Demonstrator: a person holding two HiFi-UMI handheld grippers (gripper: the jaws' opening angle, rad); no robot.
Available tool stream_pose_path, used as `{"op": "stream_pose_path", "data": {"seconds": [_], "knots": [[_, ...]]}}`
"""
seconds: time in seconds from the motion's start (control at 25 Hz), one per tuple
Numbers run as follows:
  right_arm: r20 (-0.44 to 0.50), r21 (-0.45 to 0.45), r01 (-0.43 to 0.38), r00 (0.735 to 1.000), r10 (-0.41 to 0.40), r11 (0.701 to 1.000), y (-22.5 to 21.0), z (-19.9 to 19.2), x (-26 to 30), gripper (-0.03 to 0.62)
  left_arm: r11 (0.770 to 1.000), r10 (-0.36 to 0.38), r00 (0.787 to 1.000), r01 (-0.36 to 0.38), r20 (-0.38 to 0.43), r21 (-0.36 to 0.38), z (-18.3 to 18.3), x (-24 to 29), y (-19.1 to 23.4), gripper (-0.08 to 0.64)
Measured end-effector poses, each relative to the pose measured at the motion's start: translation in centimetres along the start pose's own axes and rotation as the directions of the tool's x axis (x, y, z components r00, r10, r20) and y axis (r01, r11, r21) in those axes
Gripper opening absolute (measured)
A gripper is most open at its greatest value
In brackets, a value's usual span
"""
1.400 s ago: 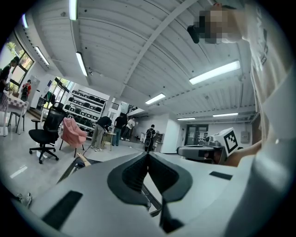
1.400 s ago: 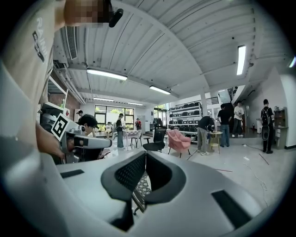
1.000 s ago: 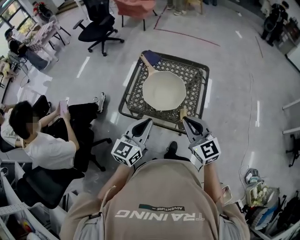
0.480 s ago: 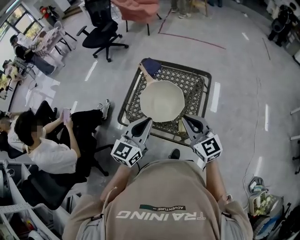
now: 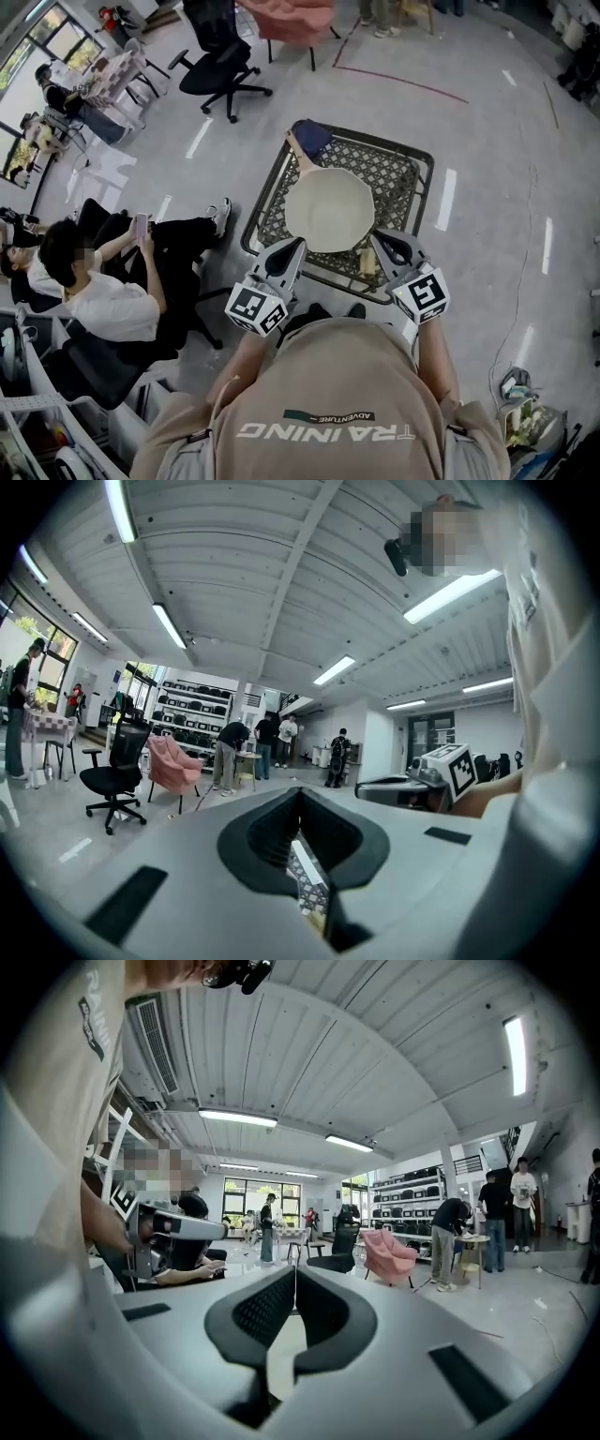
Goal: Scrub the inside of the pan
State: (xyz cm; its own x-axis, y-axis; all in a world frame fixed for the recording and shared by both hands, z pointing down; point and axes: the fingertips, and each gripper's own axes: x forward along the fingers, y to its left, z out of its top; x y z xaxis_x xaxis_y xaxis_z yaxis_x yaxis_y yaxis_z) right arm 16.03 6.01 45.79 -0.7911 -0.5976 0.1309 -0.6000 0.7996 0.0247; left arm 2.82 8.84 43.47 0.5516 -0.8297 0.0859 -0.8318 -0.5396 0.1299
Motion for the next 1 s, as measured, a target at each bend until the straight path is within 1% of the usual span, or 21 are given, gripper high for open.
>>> {"op": "stream_pose_path", "data": {"seconds": [0.12,0.24,0.44,0.52,0.68,0.76,0.88,1.0], "knots": [[0.013,-0.005,-0.010,1.000,0.010,1.000,-0.3,0.6,0.3,0.018,1.000,0.012,1.000,-0.012,-0.005,0.007,0.2,0.0,0.3,0.018],[0.016,0.004,-0.015,1.000,0.015,1.000,-0.5,0.3,0.8,0.018,1.000,0.021,1.000,-0.021,-0.006,0.017,-0.1,0.3,0.6,0.018],[-0.019,0.014,-0.021,1.000,0.021,1.000,-0.7,-0.1,1.6,0.018,1.000,0.007,1.000,-0.007,-0.009,0.016,0.1,1.2,1.2,0.018],[-0.011,0.015,-0.018,1.000,0.018,1.000,-0.8,0.2,2.2,0.018,1.000,-0.003,1.000,0.003,-0.011,0.021,0.2,1.6,1.9,0.017],[-0.029,0.025,0.011,1.000,-0.010,1.000,-1.3,-0.3,3.4,0.018,0.999,-0.037,0.999,0.038,-0.015,0.027,0.1,2.9,3.5,0.018],[-0.046,0.021,0.021,0.999,-0.020,1.000,-1.8,-0.3,4.2,0.018,0.999,-0.046,0.999,0.046,-0.008,0.016,0.3,3.5,4.6,0.018],[-0.063,0.004,0.041,0.997,-0.041,0.999,-2.9,0.8,6.1,0.018,0.998,-0.067,0.998,0.067,0.000,0.003,1.1,4.7,6.4,0.018],[-0.059,0.004,0.054,0.997,-0.054,0.999,-3.1,2.3,8.8,0.018,0.995,-0.093,0.996,0.093,-0.006,0.022,2.2,5.2,9.2,0.018]]}}
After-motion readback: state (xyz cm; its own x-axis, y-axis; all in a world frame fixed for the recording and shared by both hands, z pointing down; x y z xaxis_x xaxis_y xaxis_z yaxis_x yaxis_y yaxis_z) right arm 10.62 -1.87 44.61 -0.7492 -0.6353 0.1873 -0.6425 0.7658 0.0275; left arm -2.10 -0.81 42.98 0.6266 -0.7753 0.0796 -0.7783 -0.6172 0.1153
